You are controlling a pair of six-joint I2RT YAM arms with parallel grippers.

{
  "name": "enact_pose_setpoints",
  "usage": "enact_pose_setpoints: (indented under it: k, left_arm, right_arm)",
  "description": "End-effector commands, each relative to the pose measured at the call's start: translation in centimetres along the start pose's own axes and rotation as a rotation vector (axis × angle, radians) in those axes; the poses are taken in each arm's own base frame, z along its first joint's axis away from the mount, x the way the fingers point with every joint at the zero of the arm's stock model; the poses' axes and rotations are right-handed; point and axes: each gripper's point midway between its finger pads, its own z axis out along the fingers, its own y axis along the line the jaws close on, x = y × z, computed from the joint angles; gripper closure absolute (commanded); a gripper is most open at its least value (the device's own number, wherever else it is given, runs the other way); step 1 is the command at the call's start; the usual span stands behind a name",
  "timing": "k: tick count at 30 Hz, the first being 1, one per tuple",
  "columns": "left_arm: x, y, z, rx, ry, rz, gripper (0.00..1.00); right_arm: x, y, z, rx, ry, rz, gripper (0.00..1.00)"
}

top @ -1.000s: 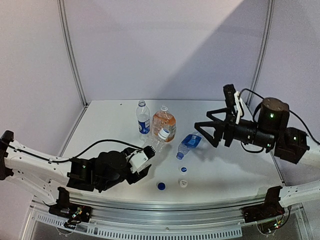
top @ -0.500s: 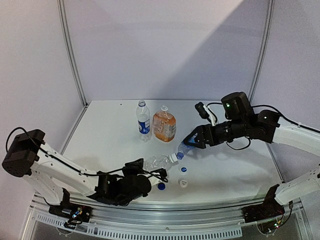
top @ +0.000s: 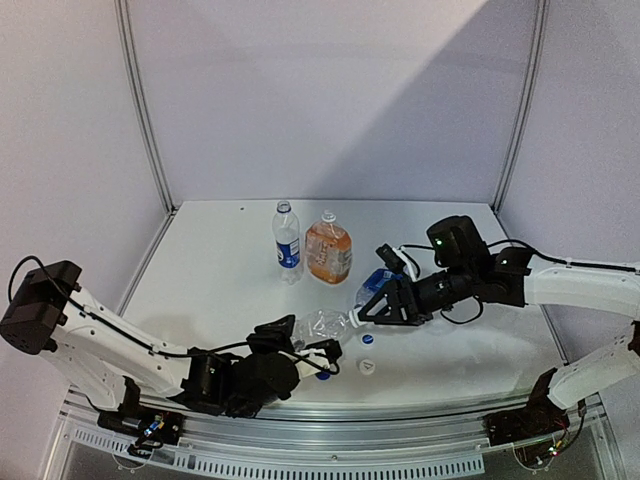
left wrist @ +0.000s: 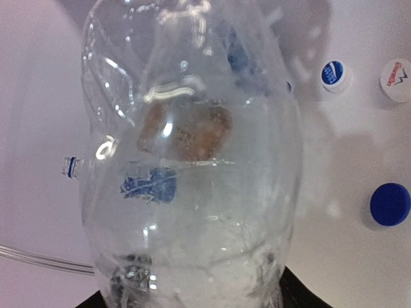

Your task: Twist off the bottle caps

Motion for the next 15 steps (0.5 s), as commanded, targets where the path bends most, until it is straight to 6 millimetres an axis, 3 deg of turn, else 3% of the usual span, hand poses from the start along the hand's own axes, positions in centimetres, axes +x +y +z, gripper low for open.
enact_pose_setpoints:
  k: [1, 4, 11, 15]
  left_arm:
    - [-0.73, 0.29, -0.67, -0.012, -0.031, -0.016, 0.72]
    - [-0.83, 0.35, -0.77, -0.014, -0.036, -0.021, 0.72]
    - [-0.98, 0.39, -0.9, -0.012, -0.043, -0.026, 0.72]
    - [-1.03, 0.39, -0.93, -0.008, -0.046, -0.034, 0.72]
  right_arm:
    - [-0.79, 1.94, 0.0, -0.102, -0.024, 0.019, 0.31]
    - [-0.97, 2.09, 0.11, -0.109, -0.027, 0.026, 0.34]
    - [-0.78, 2.02, 0.38, -0.121, -0.015, 0.031, 0.59]
    - [-0.18, 1.86, 0.32, -0.123, 0.001, 0.04, 0.64]
